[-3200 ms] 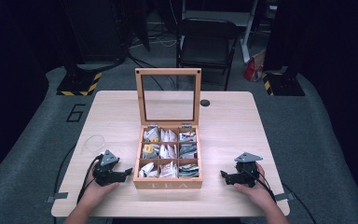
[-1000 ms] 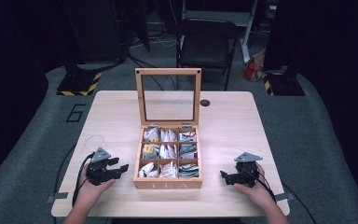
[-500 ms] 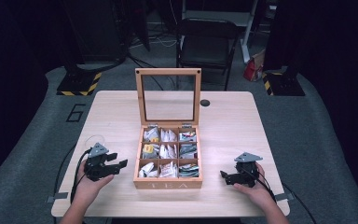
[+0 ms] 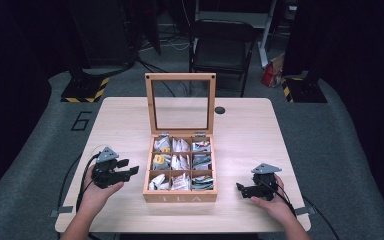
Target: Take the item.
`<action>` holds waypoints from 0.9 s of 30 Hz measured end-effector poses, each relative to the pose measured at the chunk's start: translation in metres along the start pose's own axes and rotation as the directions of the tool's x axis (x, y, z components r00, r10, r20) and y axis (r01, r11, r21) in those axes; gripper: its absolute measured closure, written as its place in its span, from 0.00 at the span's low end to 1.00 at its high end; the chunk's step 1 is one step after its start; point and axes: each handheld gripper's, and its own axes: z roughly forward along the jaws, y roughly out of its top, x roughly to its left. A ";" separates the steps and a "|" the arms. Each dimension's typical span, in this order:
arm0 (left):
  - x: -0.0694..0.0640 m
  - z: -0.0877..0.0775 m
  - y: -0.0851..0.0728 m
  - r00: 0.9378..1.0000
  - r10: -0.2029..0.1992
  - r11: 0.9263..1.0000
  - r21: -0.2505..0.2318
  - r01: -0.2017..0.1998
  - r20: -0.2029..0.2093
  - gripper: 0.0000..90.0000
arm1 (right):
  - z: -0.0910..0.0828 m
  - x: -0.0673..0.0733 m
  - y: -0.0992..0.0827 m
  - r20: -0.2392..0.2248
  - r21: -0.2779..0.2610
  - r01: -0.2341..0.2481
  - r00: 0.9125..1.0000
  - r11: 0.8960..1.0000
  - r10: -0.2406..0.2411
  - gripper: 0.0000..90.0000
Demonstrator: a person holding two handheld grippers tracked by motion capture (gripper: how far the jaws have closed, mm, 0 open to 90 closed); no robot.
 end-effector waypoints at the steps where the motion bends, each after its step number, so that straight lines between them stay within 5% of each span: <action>1: -0.001 0.000 0.003 1.000 0.011 1.000 0.002 -0.011 -0.002 0.51 | 0.000 0.000 0.000 -0.001 -0.001 -0.003 1.000 1.000 0.003 0.06; 27: -0.009 0.007 0.034 0.998 0.050 0.999 -0.001 -0.050 0.036 0.57 | 0.000 0.000 0.000 -0.007 0.001 0.000 1.000 1.000 0.000 0.06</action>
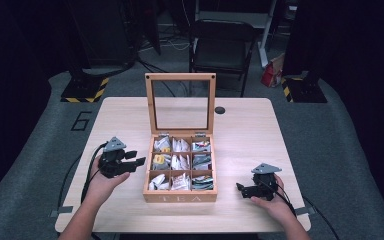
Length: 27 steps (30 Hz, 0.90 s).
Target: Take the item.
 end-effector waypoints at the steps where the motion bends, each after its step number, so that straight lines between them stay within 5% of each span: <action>1: 0.000 0.001 0.001 1.000 0.002 1.000 0.001 -0.002 -0.001 0.57 | 0.000 0.000 0.000 -0.003 -0.001 -0.003 1.000 1.000 0.003 0.06; 27: -0.008 0.023 0.016 1.000 0.015 1.000 0.014 -0.016 0.024 0.61 | 0.000 0.000 0.000 0.004 0.002 -0.001 1.000 1.000 0.001 0.05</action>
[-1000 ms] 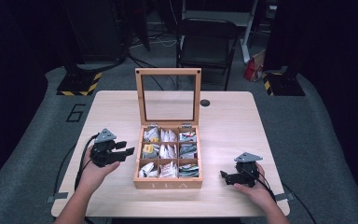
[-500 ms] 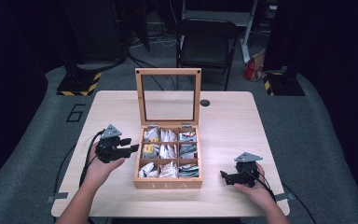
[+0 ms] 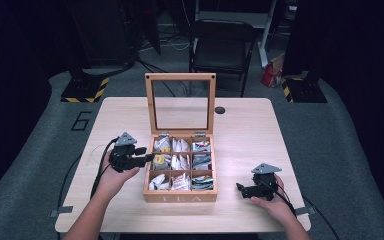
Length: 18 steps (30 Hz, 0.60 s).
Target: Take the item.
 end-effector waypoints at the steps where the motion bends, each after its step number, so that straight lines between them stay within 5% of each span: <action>1: 0.000 0.000 0.000 1.000 0.001 1.000 0.004 -0.001 0.005 0.61 | 0.000 0.000 0.000 0.003 0.000 0.001 1.000 1.000 -0.001 0.05; 18: -0.007 0.018 -0.004 0.999 -0.019 1.000 0.025 0.018 0.043 0.66 | 0.000 0.000 0.000 0.001 0.001 0.002 1.000 1.000 -0.002 0.05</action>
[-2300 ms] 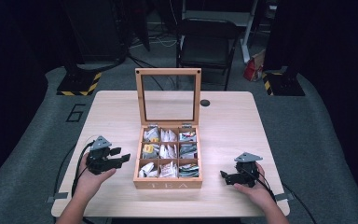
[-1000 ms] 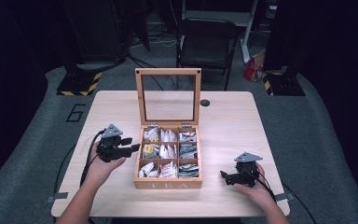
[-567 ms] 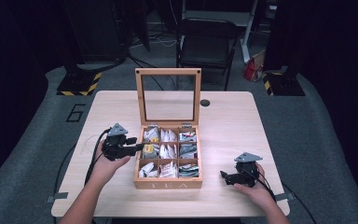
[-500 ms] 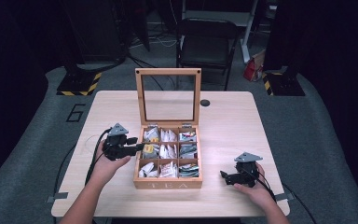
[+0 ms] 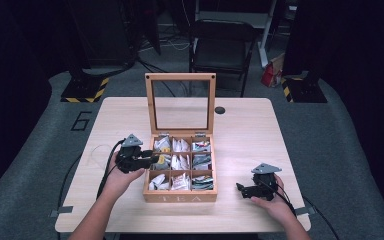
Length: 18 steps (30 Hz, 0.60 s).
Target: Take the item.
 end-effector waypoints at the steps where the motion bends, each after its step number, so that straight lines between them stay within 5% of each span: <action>1: 0.000 0.001 0.000 1.000 0.000 1.000 0.004 0.000 0.005 0.67 | 0.000 0.000 0.000 0.002 -0.002 -0.004 1.000 1.000 0.004 0.05; 18: -0.003 0.014 -0.004 0.999 -0.008 1.000 0.022 0.007 0.033 0.76 | 0.000 0.000 0.000 -0.002 0.000 -0.001 1.000 1.000 0.001 0.05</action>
